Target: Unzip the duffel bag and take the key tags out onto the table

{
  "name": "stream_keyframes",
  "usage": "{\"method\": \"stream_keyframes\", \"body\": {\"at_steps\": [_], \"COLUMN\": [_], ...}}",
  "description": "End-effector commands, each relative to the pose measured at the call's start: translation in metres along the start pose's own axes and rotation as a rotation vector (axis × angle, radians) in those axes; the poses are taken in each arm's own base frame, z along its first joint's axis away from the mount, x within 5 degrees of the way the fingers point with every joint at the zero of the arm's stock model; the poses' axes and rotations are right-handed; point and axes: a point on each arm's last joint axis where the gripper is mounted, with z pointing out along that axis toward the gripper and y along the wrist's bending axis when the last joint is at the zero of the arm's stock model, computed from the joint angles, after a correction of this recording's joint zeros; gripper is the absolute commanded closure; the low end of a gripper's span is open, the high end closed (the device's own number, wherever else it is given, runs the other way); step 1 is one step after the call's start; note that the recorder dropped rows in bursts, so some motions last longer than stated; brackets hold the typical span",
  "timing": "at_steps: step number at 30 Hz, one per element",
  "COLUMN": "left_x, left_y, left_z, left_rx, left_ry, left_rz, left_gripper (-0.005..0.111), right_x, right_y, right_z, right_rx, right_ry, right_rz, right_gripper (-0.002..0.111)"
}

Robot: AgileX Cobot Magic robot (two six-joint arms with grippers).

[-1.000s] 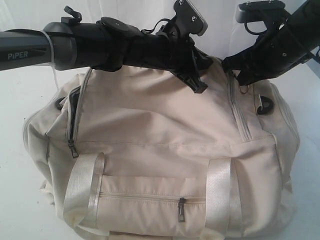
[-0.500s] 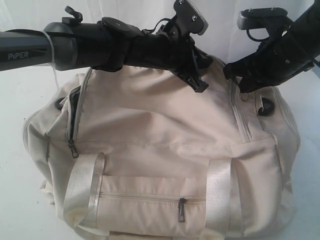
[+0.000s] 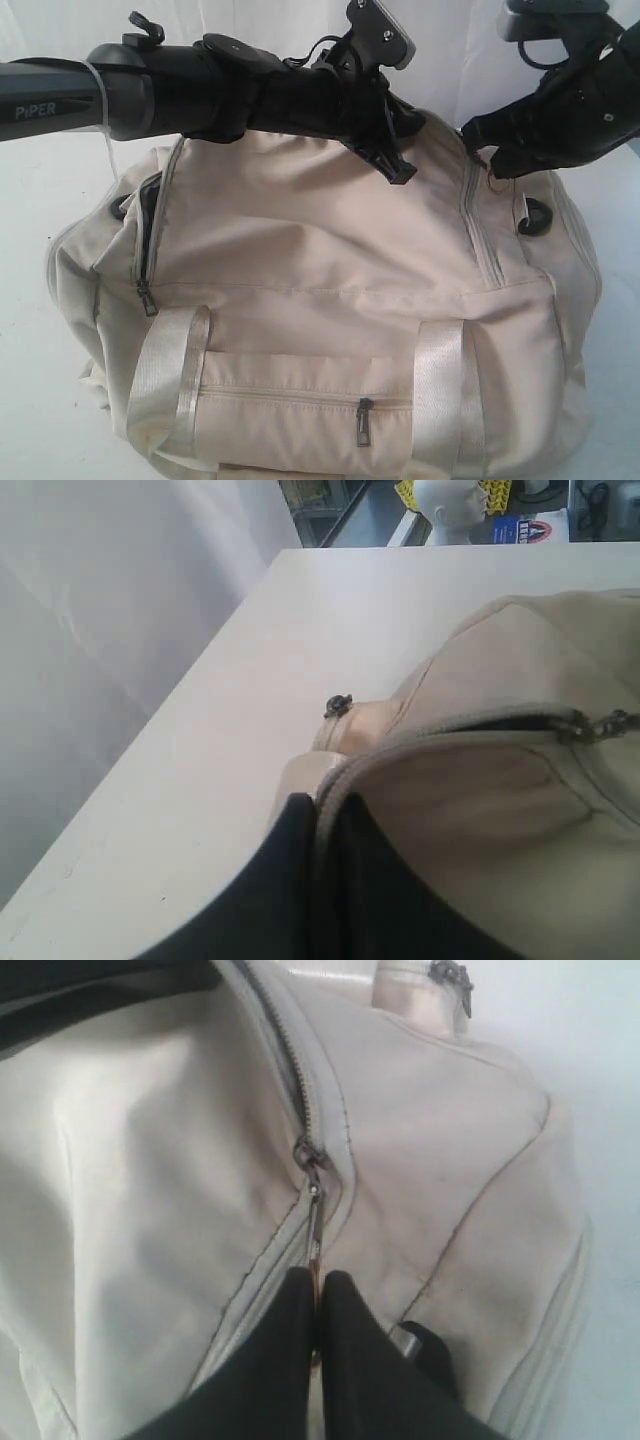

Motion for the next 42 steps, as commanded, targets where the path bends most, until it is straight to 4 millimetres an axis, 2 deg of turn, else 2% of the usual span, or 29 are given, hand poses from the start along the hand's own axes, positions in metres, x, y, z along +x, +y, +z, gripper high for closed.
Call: {"method": "stream_keyframes", "body": {"at_steps": [1, 11, 21, 29, 34, 42], "left_x": [-0.008, -0.007, -0.007, -0.010, -0.011, -0.012], "left_y": [0.015, 0.016, 0.010, -0.011, -0.014, -0.014], "left_z": [-0.010, -0.010, -0.009, -0.011, -0.011, -0.011], "left_rx": [-0.084, -0.099, -0.041, 0.200, 0.229, 0.233], "left_ry": [-0.021, -0.010, -0.016, -0.053, -0.057, -0.068], "left_rz": [-0.041, -0.013, -0.010, -0.008, -0.007, -0.026], "left_gripper": [0.107, 0.107, 0.107, 0.107, 0.107, 0.107], "right_x": [0.010, 0.010, -0.005, -0.018, -0.017, -0.015], "right_y": [0.002, 0.007, 0.005, -0.003, -0.005, -0.004], "right_z": [-0.015, -0.025, -0.026, -0.010, 0.001, 0.001], "right_rx": [-0.012, -0.043, -0.021, 0.021, 0.019, 0.012], "right_ry": [0.040, 0.011, -0.147, -0.247, -0.214, -0.197], "right_rz": [0.002, 0.002, 0.006, 0.018, 0.023, 0.035], "right_gripper": [0.108, 0.108, 0.108, 0.108, 0.108, 0.108]}}
